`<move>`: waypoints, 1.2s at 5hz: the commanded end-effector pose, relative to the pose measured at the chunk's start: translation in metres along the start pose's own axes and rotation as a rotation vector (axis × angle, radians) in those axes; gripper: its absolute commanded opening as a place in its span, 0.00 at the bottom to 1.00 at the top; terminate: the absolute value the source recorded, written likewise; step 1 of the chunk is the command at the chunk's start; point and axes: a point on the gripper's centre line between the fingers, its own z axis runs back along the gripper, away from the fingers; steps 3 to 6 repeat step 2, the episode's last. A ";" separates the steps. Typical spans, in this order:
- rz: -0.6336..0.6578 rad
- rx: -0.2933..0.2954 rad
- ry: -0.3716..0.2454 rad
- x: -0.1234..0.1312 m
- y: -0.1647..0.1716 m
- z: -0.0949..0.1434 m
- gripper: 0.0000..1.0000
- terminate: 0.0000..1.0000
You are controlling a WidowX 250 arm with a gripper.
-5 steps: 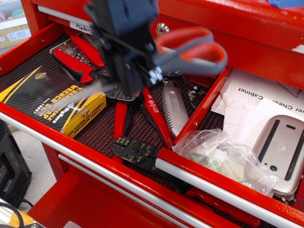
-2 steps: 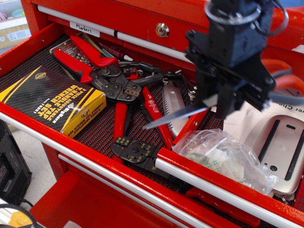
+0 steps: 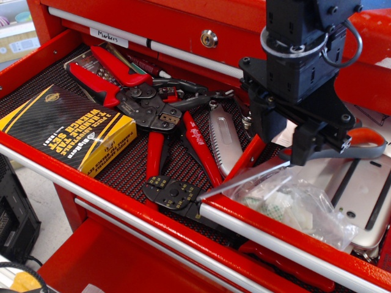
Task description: Pick up scissors and put into drawer
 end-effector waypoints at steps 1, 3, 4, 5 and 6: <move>0.018 -0.002 -0.041 0.004 -0.002 0.012 1.00 0.00; 0.018 -0.002 -0.041 0.004 -0.002 0.012 1.00 1.00; 0.018 -0.002 -0.041 0.004 -0.002 0.012 1.00 1.00; 0.018 -0.002 -0.041 0.004 -0.002 0.012 1.00 1.00; 0.018 -0.002 -0.041 0.004 -0.002 0.012 1.00 1.00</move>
